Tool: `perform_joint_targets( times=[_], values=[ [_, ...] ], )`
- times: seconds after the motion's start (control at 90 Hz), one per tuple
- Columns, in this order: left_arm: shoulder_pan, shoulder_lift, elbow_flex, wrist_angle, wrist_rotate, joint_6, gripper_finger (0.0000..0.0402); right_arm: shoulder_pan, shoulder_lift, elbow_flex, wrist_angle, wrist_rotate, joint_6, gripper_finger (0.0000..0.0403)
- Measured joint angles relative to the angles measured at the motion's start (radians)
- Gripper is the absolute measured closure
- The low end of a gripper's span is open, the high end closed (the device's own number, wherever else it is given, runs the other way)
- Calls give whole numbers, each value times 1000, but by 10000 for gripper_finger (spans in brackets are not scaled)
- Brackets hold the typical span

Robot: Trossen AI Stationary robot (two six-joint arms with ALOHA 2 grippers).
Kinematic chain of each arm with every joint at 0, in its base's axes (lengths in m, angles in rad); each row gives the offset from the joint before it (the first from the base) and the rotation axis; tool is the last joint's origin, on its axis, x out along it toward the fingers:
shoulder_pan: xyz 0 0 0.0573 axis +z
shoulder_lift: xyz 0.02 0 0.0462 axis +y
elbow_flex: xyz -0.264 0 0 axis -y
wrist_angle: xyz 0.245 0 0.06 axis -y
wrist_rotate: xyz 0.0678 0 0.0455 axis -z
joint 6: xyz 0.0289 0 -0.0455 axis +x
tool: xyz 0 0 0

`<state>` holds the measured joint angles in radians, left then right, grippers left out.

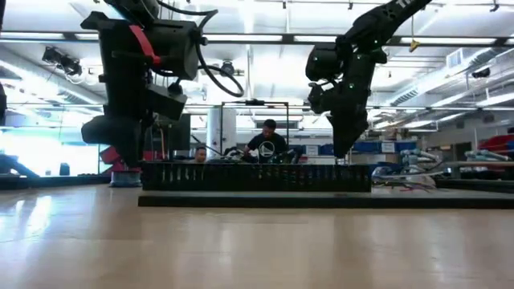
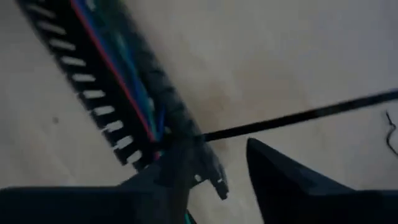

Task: Ziptie cables
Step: Put the ziptied wire cables into the black cable duct

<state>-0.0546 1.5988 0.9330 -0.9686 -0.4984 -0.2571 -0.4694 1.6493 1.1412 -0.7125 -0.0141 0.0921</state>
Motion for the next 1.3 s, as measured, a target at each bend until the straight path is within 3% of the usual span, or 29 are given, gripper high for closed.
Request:
perform_joint_targets(
  times=[0.2, 0.411, 0.656, 1.189, 1.3],
  values=[
    [0, 0, 0, 9, 1, 14, 264, 2, 0, 0, 28, 15, 149, 207],
    [0, 0, 0, 10, 1, 14, 264, 2, 0, 0, 28, 75, 331, 219],
    [0, 0, 0, 9, 3, 14, 264, 2, 1, 0, 33, 75, 438, 258],
    [0, 0, 0, 10, 3, 14, 264, 5, 1, 0, 61, 72, 425, 393],
    [0, 0, 0, 10, 3, 14, 264, 12, 1, 0, 71, 72, 412, 399]
  ],
)
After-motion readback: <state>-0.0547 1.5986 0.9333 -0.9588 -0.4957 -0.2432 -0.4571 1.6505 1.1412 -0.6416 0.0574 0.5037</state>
